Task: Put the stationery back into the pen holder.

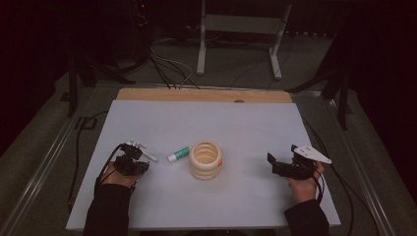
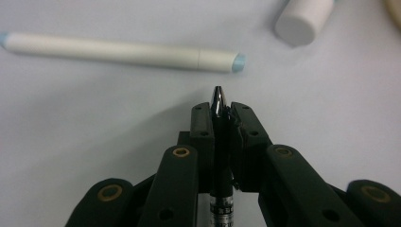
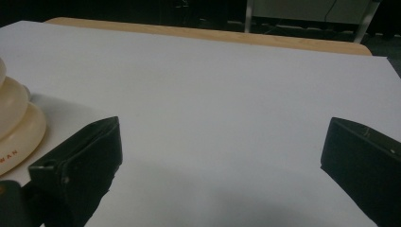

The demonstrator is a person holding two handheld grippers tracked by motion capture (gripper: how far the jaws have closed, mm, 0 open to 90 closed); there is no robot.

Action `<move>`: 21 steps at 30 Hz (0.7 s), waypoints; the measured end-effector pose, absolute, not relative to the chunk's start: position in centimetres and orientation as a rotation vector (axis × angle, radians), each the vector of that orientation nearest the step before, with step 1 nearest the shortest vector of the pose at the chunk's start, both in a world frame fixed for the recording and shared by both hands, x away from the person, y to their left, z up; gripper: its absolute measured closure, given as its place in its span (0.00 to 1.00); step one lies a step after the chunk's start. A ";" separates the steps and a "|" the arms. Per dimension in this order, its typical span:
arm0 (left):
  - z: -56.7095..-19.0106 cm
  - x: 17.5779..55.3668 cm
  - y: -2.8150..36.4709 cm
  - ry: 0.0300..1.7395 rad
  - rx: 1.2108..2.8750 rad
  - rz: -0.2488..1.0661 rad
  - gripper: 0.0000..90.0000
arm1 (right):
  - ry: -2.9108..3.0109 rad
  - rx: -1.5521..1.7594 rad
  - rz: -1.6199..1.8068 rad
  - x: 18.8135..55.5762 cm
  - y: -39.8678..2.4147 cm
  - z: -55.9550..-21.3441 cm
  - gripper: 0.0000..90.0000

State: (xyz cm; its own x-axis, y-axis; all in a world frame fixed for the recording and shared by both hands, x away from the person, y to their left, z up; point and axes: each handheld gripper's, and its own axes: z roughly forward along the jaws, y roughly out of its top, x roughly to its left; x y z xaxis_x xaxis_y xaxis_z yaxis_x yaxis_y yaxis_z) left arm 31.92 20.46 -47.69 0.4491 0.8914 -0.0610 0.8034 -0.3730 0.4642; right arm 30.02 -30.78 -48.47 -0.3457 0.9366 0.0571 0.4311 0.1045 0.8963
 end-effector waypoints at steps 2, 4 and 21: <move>-47.3 31.9 20.7 1.423 2.249 0.295 0.91 | 1.842 1.331 1.197 30.0 -30.8 -48.5 0.00; -46.7 31.9 20.9 1.419 2.221 0.307 0.91 | 1.841 1.331 1.197 30.0 -30.8 -48.5 0.00; -43.7 32.1 21.3 1.309 2.126 0.361 0.91 | 1.841 1.333 1.203 30.1 -30.8 -48.5 0.00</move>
State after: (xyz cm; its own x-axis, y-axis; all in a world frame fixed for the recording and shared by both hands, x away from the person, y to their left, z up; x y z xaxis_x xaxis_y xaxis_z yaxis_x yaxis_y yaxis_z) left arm 32.12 21.29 -43.66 0.4741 0.8766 -0.0818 0.7106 -0.3261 0.6235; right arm 30.07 -30.84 -48.52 -0.3470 0.9359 0.0601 0.4310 0.1022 0.8966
